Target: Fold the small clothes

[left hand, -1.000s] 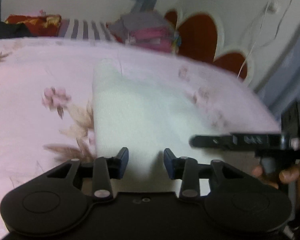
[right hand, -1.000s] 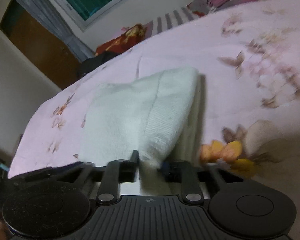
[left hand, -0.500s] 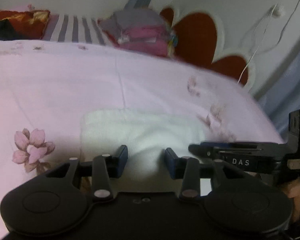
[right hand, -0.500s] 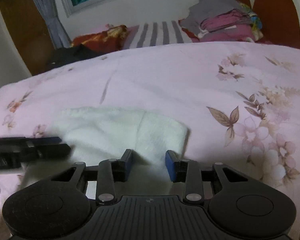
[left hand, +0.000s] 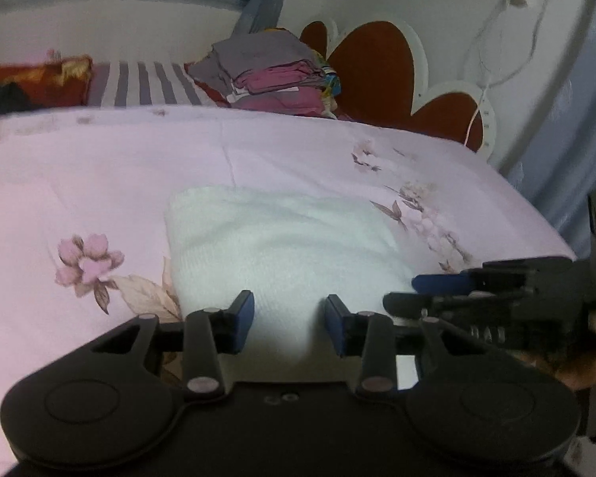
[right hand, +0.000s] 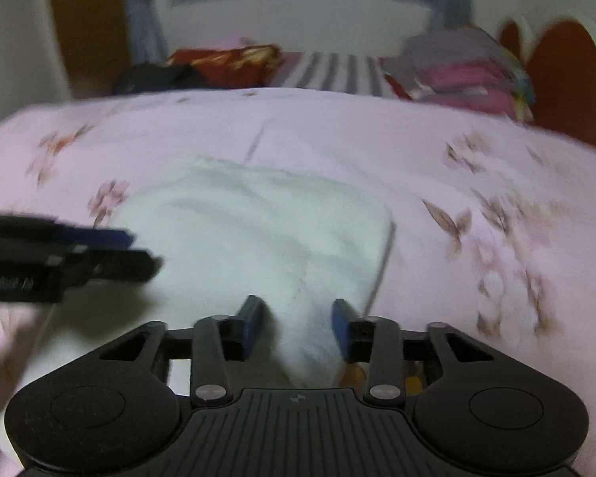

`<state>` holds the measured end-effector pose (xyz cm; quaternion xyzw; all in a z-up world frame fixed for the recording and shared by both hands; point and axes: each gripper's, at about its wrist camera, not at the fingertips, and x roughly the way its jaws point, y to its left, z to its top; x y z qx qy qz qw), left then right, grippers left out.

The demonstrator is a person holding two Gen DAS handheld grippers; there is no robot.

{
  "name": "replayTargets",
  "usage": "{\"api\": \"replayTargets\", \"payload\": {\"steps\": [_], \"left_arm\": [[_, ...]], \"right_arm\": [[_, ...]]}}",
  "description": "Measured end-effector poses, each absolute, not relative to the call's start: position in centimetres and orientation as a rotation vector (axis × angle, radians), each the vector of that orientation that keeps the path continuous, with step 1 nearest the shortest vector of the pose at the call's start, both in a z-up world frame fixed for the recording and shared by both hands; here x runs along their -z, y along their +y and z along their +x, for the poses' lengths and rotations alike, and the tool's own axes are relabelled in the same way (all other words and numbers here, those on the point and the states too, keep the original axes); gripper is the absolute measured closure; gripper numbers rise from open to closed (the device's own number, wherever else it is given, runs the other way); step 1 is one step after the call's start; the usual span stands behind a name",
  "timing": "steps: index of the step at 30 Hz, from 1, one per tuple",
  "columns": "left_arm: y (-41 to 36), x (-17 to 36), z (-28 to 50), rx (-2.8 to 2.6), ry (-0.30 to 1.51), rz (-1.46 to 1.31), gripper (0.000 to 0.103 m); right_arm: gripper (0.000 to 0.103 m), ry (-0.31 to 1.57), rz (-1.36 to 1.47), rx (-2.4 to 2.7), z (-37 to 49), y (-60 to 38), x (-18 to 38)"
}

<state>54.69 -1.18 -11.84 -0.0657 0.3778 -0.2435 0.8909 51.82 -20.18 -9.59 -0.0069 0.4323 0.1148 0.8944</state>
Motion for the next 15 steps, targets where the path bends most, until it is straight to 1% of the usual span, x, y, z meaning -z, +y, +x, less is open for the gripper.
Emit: {"api": "replayTargets", "payload": {"steps": [4,7,15], "left_arm": [[-1.1,11.1,50.8,0.487,0.748,-0.053,0.065],[-1.2,12.1,48.8,0.486,0.803,-0.035,0.065],[-2.0,12.5,44.4,0.424,0.806,0.008,0.064]], "right_arm": [[0.063,0.836,0.000,-0.255,49.6,-20.7,7.3],[0.063,0.808,-0.001,-0.366,46.6,-20.6,6.2],[0.063,0.912,-0.029,-0.389,41.8,-20.1,8.6]]}}
